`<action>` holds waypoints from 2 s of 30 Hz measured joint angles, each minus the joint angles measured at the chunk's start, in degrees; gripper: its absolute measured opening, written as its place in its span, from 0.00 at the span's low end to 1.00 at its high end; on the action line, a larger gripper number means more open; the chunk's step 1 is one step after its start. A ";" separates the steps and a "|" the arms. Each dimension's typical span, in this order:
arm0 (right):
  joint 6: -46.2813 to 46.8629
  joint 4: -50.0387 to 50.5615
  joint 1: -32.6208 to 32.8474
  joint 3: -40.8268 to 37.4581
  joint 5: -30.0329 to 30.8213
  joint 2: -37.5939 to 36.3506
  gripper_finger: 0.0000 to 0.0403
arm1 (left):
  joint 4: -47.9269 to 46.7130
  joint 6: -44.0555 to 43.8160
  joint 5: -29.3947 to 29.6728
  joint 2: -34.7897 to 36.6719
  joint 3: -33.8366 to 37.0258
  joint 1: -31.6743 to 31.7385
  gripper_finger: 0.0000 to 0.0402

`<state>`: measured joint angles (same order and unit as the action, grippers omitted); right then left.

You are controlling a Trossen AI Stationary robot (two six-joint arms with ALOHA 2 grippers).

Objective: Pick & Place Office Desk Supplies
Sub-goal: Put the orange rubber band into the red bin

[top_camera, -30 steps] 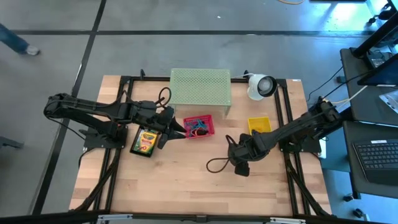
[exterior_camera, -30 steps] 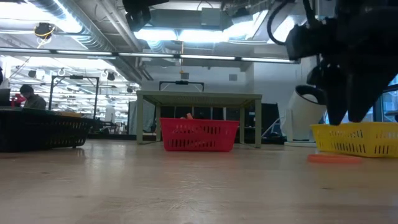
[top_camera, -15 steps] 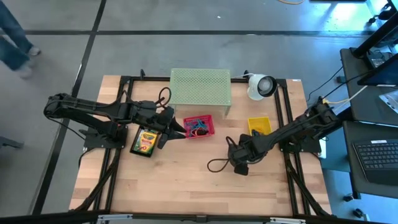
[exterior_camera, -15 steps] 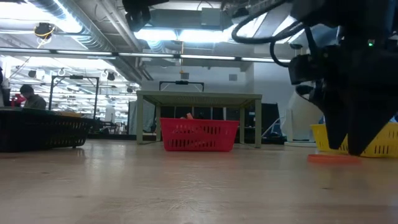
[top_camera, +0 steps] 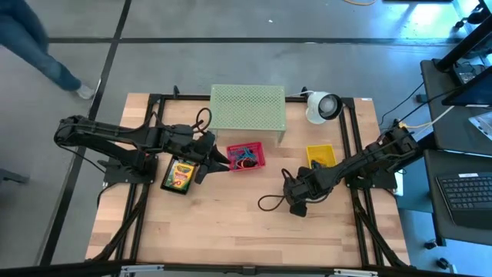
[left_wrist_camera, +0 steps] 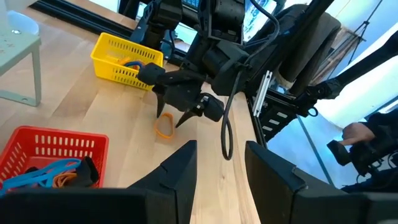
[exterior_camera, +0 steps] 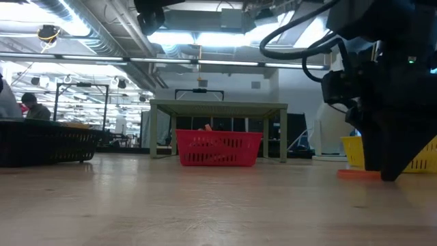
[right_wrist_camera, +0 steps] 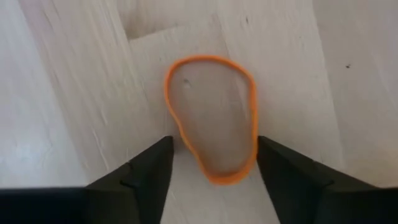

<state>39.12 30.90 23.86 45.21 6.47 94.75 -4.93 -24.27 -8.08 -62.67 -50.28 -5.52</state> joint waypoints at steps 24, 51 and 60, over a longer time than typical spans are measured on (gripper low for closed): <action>12.08 -2.92 -0.06 -0.37 2.13 -1.64 0.01 | 0.00 -0.63 0.98 0.00 0.00 0.00 0.32; -3.33 -4.44 -19.09 15.38 0.17 -10.16 0.00 | 0.06 -0.59 0.98 0.00 -0.02 0.01 0.32; -5.13 -11.87 -26.85 16.53 -6.21 -1.01 0.00 | 0.04 -0.51 1.64 0.00 -0.02 0.02 0.32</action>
<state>33.99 19.03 -2.99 61.75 0.26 93.74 -4.89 -24.78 -6.44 -62.67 -50.30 -5.50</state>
